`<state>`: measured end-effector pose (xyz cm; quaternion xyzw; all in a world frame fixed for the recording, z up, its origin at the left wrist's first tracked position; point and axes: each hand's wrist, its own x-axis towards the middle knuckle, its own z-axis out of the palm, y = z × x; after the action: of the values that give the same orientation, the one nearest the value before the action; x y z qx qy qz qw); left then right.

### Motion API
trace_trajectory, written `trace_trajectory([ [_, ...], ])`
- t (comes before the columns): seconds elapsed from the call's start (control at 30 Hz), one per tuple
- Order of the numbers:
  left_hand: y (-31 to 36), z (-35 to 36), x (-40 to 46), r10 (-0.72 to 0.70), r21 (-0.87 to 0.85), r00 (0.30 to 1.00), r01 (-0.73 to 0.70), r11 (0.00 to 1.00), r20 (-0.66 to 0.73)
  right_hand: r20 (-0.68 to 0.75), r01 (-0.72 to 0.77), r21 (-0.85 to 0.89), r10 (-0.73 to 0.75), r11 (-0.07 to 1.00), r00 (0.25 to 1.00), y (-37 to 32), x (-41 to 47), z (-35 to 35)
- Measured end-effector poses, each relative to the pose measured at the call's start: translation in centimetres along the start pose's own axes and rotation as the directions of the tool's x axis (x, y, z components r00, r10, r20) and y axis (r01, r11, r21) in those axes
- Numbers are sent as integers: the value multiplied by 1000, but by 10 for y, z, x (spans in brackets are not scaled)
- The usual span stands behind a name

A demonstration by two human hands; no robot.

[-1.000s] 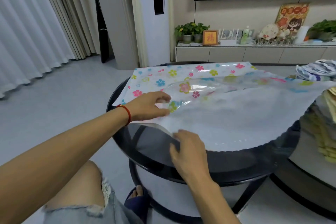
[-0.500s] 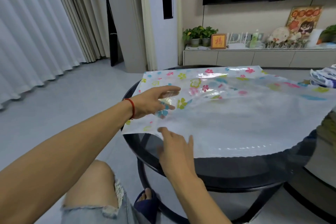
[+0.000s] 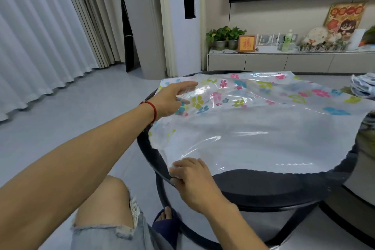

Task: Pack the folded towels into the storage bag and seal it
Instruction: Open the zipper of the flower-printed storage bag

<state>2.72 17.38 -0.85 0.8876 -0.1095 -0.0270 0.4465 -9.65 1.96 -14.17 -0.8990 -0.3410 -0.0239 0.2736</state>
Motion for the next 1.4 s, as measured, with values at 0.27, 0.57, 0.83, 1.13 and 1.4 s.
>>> trace_trajectory([
  [0.27,23,36,1,237,646,965,-250,721,109,-148,-716,-114,701,689,698,116,-29,-78],
  [0.57,88,109,51,455,861,841,-440,255,295,52,-456,-388,513,801,857,166,-33,-80],
  [0.83,88,78,48,411,949,901,-240,206,139,251,-254,-322,340,912,906,190,-30,-106],
  [1.13,103,131,54,286,933,957,-146,328,49,5,-563,-394,614,727,789,198,-83,-122],
  [1.4,123,138,91,260,826,957,-249,506,129,113,-508,-375,583,775,805,236,-102,-159],
])
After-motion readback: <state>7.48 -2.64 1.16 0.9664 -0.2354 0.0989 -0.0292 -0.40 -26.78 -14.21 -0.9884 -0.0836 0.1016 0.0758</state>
